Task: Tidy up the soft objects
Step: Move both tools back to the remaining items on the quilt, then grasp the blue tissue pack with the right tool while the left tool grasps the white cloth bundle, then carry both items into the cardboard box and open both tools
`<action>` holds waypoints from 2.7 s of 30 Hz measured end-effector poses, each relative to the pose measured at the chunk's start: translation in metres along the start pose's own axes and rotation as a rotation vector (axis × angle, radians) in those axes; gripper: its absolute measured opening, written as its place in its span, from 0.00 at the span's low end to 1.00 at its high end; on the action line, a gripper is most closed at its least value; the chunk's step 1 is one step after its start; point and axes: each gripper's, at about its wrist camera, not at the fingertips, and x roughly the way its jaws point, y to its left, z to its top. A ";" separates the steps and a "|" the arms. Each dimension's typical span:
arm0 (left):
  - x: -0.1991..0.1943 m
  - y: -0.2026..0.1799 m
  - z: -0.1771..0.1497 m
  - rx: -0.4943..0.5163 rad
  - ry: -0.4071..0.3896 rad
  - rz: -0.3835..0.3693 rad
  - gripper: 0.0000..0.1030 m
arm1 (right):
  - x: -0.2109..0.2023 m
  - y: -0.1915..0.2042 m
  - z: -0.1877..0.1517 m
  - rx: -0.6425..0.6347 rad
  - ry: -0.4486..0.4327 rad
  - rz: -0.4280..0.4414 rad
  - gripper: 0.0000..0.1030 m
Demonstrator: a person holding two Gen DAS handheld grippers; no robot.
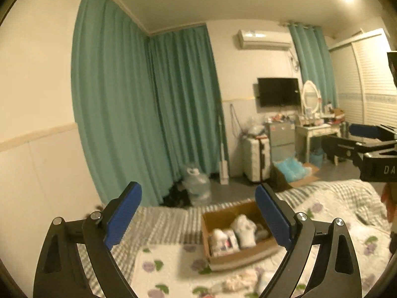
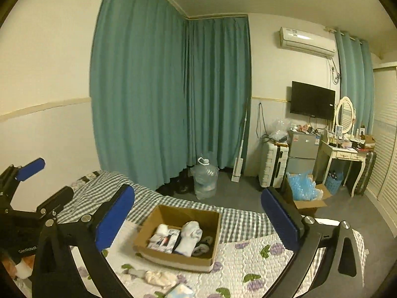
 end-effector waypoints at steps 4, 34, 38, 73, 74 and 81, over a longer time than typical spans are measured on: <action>-0.002 0.003 -0.023 -0.019 0.088 -0.037 0.92 | -0.010 0.010 -0.017 0.001 0.025 0.006 1.00; 0.132 -0.001 -0.308 -0.101 0.619 -0.001 0.91 | 0.208 0.042 -0.320 -0.098 0.611 0.097 1.00; 0.136 -0.005 -0.314 -0.098 0.625 -0.017 0.91 | 0.217 0.044 -0.331 -0.110 0.657 0.100 1.00; 0.104 -0.014 -0.297 -0.093 0.568 -0.041 0.55 | 0.160 0.040 -0.306 -0.064 0.528 0.095 0.84; 0.101 -0.016 -0.293 -0.087 0.559 -0.042 0.55 | 0.157 0.041 -0.302 -0.059 0.522 0.103 0.84; 0.074 -0.025 -0.247 -0.053 0.482 -0.033 0.55 | 0.122 0.040 -0.260 -0.069 0.441 0.102 0.84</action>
